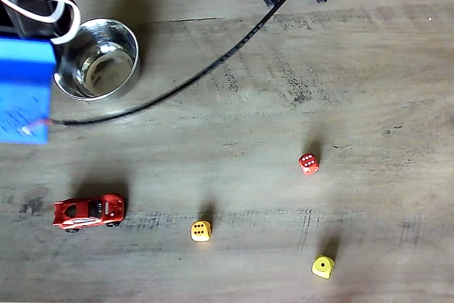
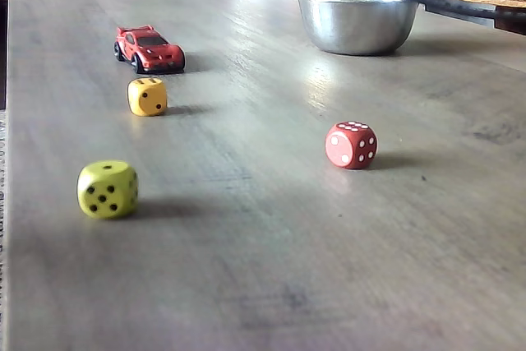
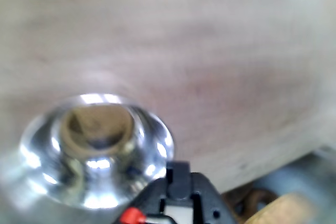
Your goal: Pick up the lego figure and place in bowl
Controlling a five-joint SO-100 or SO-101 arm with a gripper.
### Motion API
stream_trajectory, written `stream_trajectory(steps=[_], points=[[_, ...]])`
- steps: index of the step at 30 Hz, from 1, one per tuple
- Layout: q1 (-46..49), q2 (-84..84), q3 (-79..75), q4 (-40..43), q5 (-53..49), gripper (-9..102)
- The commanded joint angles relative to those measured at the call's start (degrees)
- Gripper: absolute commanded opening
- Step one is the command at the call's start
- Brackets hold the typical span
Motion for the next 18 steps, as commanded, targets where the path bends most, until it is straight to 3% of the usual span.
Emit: stream_trajectory(steps=[1,18], points=[[3.0,2.4,-1.1,0.1,-0.4,-1],[5.0,2.5,13.4,-0.1,-0.4,-1]])
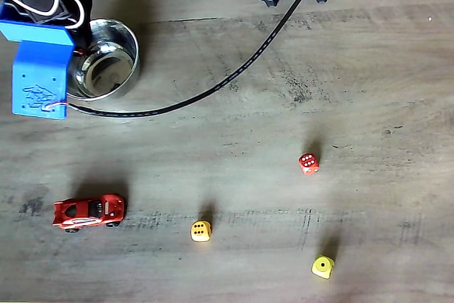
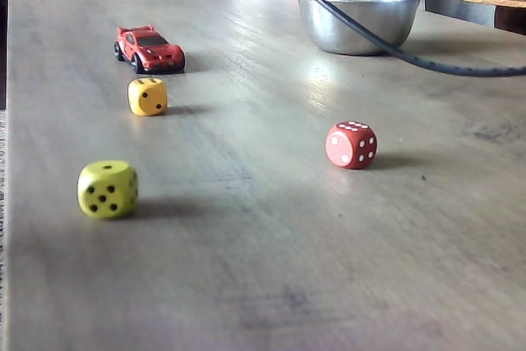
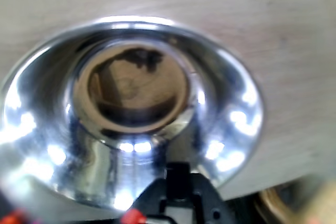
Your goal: Pick up the lego figure and place in bowl
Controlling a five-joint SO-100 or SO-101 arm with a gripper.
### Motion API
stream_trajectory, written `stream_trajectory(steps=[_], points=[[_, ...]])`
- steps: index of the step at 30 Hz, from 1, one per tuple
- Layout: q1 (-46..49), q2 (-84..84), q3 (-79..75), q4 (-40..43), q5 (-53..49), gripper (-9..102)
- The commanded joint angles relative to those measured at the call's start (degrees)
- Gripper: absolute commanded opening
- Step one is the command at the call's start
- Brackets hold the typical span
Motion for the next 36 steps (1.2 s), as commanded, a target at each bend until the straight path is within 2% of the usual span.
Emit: stream_trajectory(steps=[1,14,22,36], points=[[-0.4,2.5,0.4,-0.1,-0.4,-1],[-1.9,3.2,0.9,-0.2,-0.4,0],[-2.9,2.8,0.9,-0.2,-0.4,14],[-2.9,3.4,0.4,-0.3,-0.4,11]])
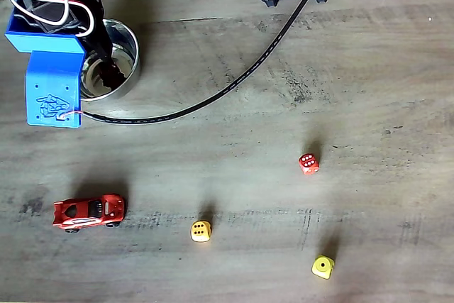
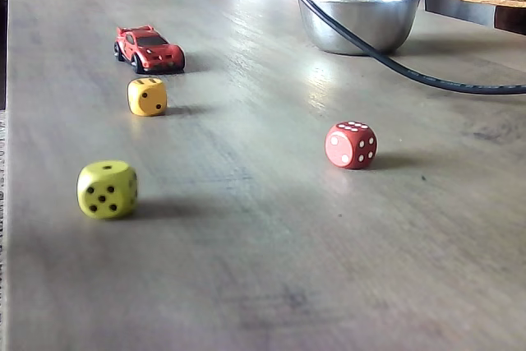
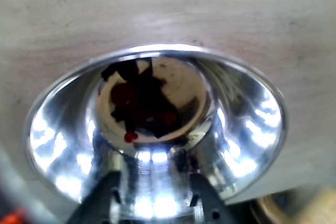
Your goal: Pick up the lego figure and place in bowl
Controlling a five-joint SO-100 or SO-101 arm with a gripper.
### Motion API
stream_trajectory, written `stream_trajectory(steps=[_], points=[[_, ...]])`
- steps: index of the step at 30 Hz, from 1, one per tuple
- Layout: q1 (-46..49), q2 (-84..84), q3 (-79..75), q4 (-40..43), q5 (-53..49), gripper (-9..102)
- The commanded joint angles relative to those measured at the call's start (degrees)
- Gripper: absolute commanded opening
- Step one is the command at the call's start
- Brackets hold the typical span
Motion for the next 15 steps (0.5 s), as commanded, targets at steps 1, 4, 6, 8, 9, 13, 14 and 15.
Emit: stream_trajectory(steps=[1,4,6,8,9,13,14,15], points=[[-0.4,3.4,-0.9,-0.3,-0.4,9],[-0.7,3.5,-1.3,-0.5,-0.4,2],[-1.6,3.5,-1.3,-0.7,-0.1,-1],[-1.8,4.1,-1.3,-0.8,0.4,-1],[-1.9,4.7,-1.3,-0.5,0.4,-1],[-4.6,6.9,-0.8,-0.2,0.6,-1],[-5.1,7.7,-0.4,-0.2,0.7,-1],[-5.6,8.4,-0.4,-0.1,0.7,-1]])
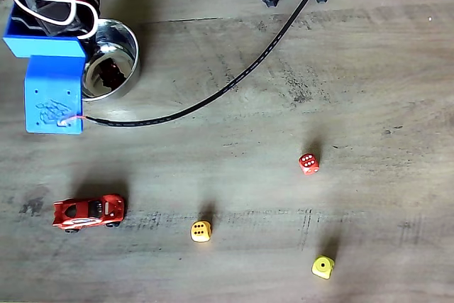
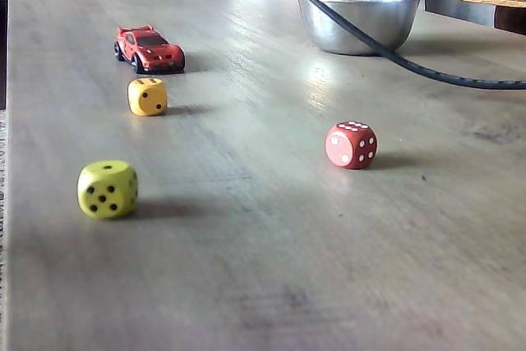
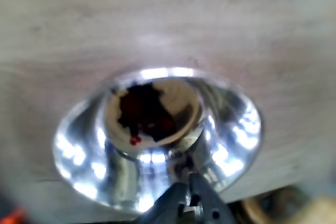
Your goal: Pick up the lego figure and place in bowl
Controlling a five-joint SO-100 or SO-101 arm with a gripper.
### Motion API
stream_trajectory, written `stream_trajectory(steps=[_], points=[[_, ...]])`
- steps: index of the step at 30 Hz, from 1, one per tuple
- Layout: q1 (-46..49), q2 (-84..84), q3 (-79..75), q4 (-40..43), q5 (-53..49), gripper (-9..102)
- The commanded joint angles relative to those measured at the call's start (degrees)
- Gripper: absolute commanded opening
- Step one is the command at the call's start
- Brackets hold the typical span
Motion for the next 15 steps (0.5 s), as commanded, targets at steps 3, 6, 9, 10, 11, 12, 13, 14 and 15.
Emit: stream_trajectory(steps=[3,6,9,10,11,12,13,14,15], points=[[-3.6,5.6,-0.3,0.4,0.7,-1],[-6.5,6.9,-0.3,0.4,5.4,-1],[-10.9,8.3,-0.4,0.3,13.1,-1],[-12.4,8.8,-0.4,0.2,15.6,-1],[-13.9,9.2,-0.4,0.2,18.0,-1],[-15.5,9.8,-0.4,0.2,20.3,-1],[-17.1,10.4,-0.4,0.2,22.5,-1],[-18.5,11.1,-0.4,0.2,24.6,-1],[-20.0,11.7,-0.4,0.2,26.7,-1]])
